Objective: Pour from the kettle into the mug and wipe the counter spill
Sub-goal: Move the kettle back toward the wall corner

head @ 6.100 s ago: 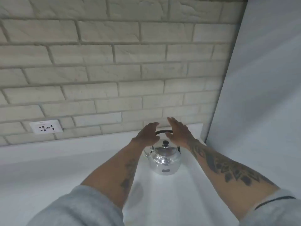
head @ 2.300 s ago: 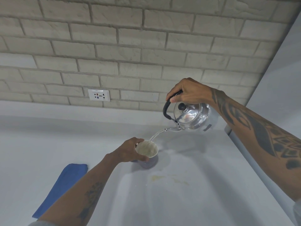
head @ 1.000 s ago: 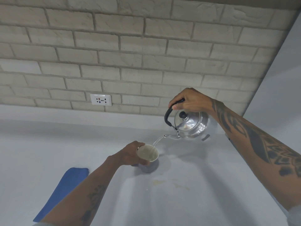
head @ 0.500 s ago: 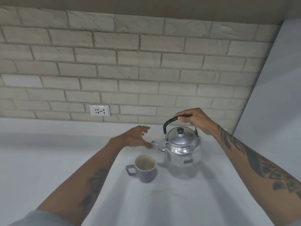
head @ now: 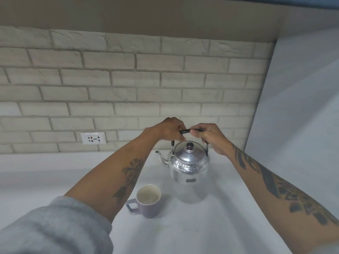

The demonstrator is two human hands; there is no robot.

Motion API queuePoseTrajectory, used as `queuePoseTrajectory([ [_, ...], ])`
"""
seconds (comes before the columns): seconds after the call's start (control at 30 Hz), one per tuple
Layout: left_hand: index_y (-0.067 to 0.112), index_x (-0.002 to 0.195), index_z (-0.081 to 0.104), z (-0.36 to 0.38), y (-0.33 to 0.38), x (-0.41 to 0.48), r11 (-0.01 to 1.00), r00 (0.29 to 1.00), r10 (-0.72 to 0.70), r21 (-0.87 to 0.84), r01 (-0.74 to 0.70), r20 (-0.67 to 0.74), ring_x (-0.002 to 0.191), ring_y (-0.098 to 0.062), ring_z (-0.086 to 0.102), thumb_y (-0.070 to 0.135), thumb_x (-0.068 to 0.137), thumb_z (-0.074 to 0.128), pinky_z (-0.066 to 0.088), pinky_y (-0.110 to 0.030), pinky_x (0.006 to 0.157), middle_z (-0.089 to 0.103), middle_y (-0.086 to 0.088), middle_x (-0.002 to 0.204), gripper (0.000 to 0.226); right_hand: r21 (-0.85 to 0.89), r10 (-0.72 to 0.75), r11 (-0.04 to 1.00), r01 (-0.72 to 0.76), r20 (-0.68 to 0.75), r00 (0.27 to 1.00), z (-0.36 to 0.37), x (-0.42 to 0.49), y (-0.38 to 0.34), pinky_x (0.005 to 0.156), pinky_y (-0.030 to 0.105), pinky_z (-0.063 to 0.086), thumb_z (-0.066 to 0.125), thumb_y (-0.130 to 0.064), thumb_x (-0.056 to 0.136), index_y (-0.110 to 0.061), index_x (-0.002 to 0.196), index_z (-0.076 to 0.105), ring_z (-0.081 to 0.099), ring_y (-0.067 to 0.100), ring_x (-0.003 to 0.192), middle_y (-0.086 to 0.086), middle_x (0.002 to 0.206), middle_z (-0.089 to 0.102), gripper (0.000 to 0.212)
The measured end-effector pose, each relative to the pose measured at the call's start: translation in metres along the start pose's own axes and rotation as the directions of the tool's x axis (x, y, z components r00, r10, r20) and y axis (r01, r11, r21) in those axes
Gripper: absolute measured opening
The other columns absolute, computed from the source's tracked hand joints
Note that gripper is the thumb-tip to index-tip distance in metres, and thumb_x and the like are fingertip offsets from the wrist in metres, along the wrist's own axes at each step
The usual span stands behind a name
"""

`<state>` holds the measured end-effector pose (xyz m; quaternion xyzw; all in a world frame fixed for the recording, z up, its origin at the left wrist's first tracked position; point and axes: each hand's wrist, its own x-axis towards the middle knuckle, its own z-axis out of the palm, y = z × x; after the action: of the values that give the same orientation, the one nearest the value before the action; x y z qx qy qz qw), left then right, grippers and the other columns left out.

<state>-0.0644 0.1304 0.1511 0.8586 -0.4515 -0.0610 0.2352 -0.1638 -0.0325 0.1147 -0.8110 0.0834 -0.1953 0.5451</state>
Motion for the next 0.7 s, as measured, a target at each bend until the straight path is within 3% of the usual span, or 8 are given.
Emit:
queuePoseTrajectory([
  [0.1,0.008,0.094,0.069,0.006,0.009,0.008,1.0,1.0,0.009,-0.023,-0.008,0.012,0.079,-0.025,0.074,0.02,0.083,0.068,0.056,-0.033,0.074,0.075,-0.01,0.087,0.017,-0.041,0.001,0.999,-0.001,-0.003,1.0,-0.011,-0.002,0.0,0.057,0.022,0.036,0.072,-0.015,0.085,-0.006,0.102,0.073,0.046,0.006,0.06,-0.007,0.07,0.06,0.019],
  [0.23,0.006,0.096,0.067,0.02,0.019,0.019,1.0,1.0,-0.002,-0.005,0.002,0.024,0.073,-0.022,0.069,0.019,0.086,0.063,0.051,-0.03,0.069,0.072,-0.01,0.082,0.017,-0.254,0.043,0.967,-0.027,0.059,0.997,-0.028,0.0,0.003,0.056,0.023,0.041,0.074,-0.017,0.082,-0.01,0.089,0.07,0.049,0.01,0.059,-0.003,0.071,0.057,0.011],
  [0.4,0.002,0.101,0.066,0.044,0.026,0.038,1.0,0.999,-0.002,0.015,0.001,0.041,0.089,-0.028,0.066,0.015,0.088,0.06,0.051,-0.035,0.079,0.072,-0.016,0.095,0.019,-0.504,0.068,0.863,-0.031,0.055,0.996,-0.04,0.011,0.014,0.058,0.026,0.044,0.071,-0.019,0.082,-0.013,0.081,0.067,0.055,0.016,0.062,0.0,0.071,0.059,0.007],
  [0.5,0.001,0.1,0.066,0.054,0.026,0.051,1.0,0.999,0.012,0.009,-0.012,0.032,0.094,-0.03,0.066,0.014,0.088,0.059,0.053,-0.039,0.082,0.07,-0.017,0.098,0.019,-0.532,0.063,0.846,-0.025,0.052,0.997,-0.046,0.018,0.025,0.059,0.024,0.042,0.068,-0.018,0.082,-0.011,0.082,0.067,0.055,0.014,0.066,-0.003,0.07,0.059,0.006],
  [0.6,0.002,0.097,0.067,0.066,0.021,0.07,1.0,1.0,0.005,-0.014,-0.005,0.027,0.085,-0.028,0.067,0.014,0.088,0.058,0.055,-0.037,0.076,0.068,-0.014,0.094,0.018,-0.503,0.073,0.863,-0.044,0.038,0.997,-0.052,0.028,0.042,0.062,0.027,0.043,0.068,-0.015,0.081,-0.009,0.081,0.067,0.055,0.013,0.066,-0.004,0.069,0.058,0.006],
  [0.7,0.003,0.094,0.067,0.082,0.013,0.09,1.0,0.999,-0.011,-0.017,0.011,0.035,0.076,-0.023,0.063,0.014,0.086,0.058,0.053,-0.033,0.067,0.064,-0.009,0.086,0.016,-0.471,0.09,0.88,-0.069,0.023,0.996,-0.056,0.041,0.065,0.057,0.022,0.038,0.069,-0.015,0.08,-0.012,0.078,0.066,0.051,0.01,0.062,-0.004,0.067,0.056,0.005],
])
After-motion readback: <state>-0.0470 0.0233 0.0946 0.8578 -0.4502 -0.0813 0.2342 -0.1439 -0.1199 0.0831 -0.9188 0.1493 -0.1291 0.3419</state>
